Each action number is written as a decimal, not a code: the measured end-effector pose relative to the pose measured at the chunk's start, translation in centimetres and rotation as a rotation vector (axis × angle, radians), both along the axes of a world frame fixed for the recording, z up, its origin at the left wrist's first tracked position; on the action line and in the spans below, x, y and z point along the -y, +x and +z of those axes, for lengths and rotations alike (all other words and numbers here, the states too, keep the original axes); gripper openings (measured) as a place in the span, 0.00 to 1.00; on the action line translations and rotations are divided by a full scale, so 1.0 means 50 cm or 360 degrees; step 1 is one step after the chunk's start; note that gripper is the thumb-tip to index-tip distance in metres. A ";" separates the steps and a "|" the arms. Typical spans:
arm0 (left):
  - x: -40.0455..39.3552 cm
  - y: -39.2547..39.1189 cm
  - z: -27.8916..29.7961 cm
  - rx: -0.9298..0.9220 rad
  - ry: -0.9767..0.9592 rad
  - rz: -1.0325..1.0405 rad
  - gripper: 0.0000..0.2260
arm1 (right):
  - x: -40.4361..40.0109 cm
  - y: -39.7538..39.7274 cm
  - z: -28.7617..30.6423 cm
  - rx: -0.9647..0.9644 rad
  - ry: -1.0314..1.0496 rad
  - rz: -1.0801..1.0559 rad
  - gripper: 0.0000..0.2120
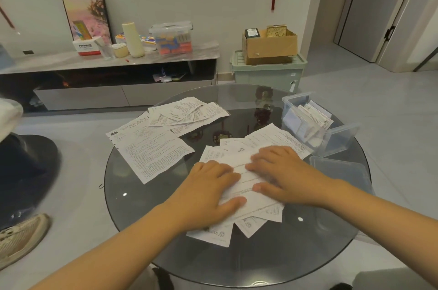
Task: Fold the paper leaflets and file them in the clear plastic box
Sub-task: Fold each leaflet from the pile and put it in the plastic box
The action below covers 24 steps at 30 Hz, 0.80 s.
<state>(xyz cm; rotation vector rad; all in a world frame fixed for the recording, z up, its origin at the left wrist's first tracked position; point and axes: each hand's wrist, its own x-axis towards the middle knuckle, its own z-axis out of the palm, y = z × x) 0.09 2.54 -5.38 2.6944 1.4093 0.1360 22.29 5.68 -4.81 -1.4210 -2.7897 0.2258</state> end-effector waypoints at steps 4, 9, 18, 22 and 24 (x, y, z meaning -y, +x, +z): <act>0.010 0.004 0.005 -0.0163 -0.0084 -0.0045 0.40 | 0.017 0.019 0.026 0.0110 -0.0228 0.0093 0.34; 0.009 0.010 0.020 -0.0211 -0.0125 -0.0042 0.41 | 0.025 0.025 0.039 0.0177 -0.0268 0.0114 0.38; -0.006 0.013 0.040 -0.0203 -0.0257 -0.0035 0.35 | 0.029 0.007 0.063 0.0031 -0.0199 0.0079 0.20; -0.019 0.015 0.070 0.0008 -0.0429 0.0032 0.23 | 0.017 0.012 0.087 -0.0002 -0.0200 0.0019 0.17; -0.028 0.011 0.082 0.0214 -0.0568 0.0136 0.15 | 0.008 0.017 0.098 -0.0090 -0.0188 -0.0084 0.16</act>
